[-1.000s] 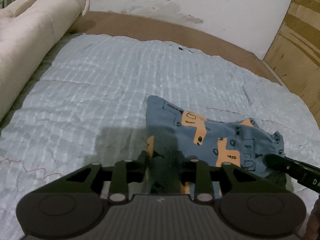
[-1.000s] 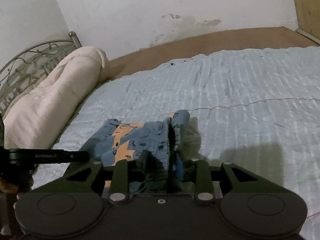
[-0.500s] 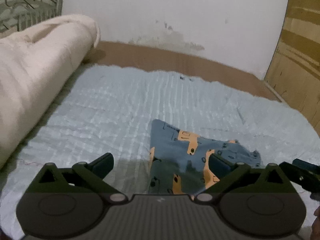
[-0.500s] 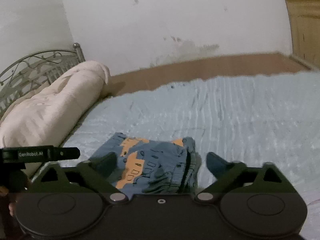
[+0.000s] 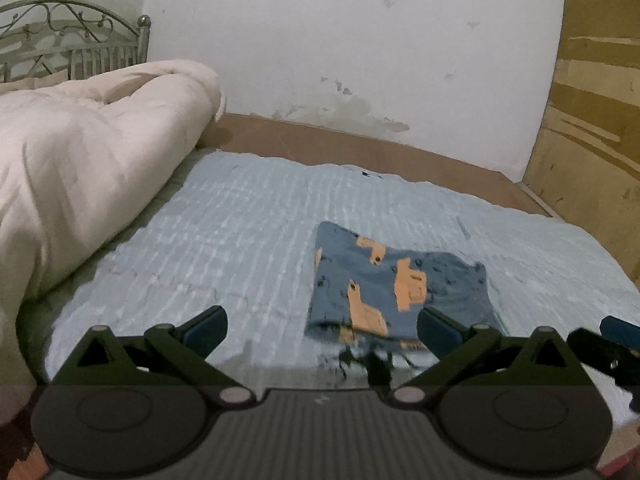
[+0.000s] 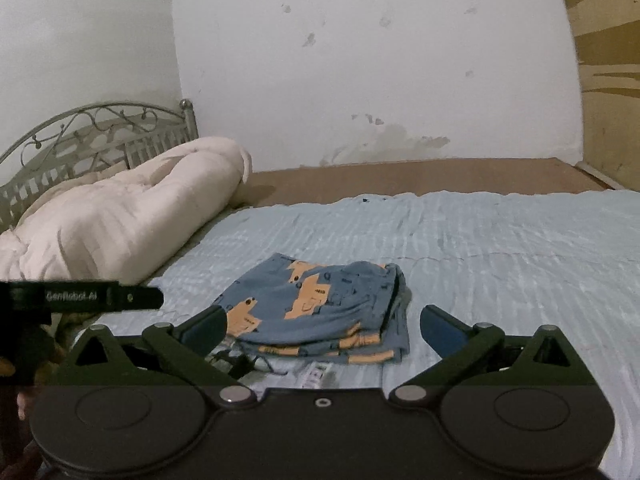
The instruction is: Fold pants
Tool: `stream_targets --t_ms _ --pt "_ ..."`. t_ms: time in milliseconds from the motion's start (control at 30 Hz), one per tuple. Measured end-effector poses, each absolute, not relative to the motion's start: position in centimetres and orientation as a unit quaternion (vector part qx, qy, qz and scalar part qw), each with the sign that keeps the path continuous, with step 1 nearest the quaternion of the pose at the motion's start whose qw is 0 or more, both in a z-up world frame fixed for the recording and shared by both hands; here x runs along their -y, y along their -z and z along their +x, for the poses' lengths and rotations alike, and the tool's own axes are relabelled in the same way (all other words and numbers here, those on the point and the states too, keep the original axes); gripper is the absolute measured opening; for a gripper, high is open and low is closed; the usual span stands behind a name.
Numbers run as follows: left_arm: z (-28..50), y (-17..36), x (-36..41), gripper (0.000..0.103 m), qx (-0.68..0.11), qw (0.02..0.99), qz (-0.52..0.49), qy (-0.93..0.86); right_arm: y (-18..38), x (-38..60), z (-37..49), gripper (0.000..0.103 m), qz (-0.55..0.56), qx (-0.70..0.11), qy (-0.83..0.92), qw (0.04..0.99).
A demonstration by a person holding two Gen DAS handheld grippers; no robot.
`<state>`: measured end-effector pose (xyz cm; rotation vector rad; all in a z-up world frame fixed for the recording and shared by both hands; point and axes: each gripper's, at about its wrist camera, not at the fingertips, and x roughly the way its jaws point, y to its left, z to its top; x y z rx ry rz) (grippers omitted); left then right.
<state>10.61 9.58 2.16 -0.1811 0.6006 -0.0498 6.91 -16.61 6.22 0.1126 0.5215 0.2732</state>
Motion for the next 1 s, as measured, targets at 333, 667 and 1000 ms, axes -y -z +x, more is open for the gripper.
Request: stream_targets --t_ms 333,667,1000 --pt "5.5 -1.2 -9.3 0.103 -0.272 0.96 -0.069 0.017 -4.8 16.2 1.8 0.102 0.048 -0.255 -0.118 0.958" --pt "2.9 -1.0 -9.4 0.103 -0.263 0.963 -0.059 0.006 -5.0 16.3 -0.2 0.102 0.056 -0.23 -0.124 0.964" --pt "2.1 -1.1 -9.2 0.103 -0.26 0.964 -0.052 0.005 -5.4 16.3 -1.2 0.102 0.058 -0.21 -0.132 0.967"
